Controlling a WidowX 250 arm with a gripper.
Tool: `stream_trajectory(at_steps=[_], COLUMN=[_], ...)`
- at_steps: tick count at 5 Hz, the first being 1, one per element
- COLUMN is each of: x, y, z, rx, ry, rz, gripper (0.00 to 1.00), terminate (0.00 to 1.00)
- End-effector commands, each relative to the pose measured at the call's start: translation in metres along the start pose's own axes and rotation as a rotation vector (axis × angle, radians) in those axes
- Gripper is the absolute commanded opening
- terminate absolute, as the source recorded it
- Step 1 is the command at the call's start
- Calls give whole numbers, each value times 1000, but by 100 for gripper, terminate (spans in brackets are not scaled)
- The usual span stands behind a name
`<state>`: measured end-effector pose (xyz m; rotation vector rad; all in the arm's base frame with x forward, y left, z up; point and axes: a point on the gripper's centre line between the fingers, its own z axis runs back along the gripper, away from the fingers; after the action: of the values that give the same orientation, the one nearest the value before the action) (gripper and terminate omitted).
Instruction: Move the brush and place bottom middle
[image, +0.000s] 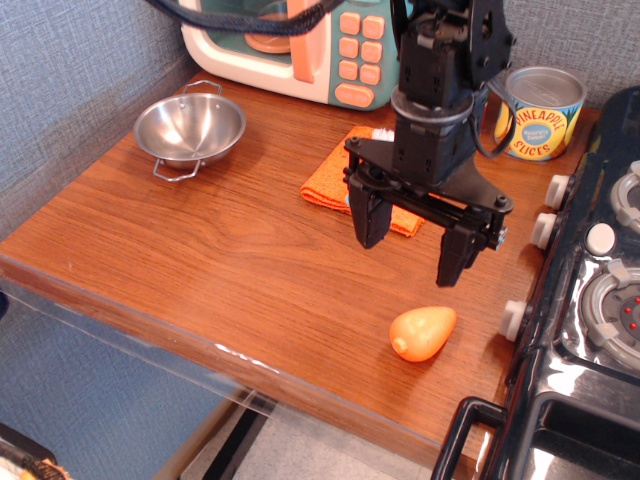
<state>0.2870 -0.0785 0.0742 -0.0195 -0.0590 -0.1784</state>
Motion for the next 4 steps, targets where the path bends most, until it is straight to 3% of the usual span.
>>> stream_trajectory(at_steps=[1,2,4], x=[71,96,108], y=[46,85,116], z=[9,3,-14], rx=[16,27,62], ry=[-74,-83,-34], rz=[170,270,315], gripper=[100,100,100], terminate=[0,0,0])
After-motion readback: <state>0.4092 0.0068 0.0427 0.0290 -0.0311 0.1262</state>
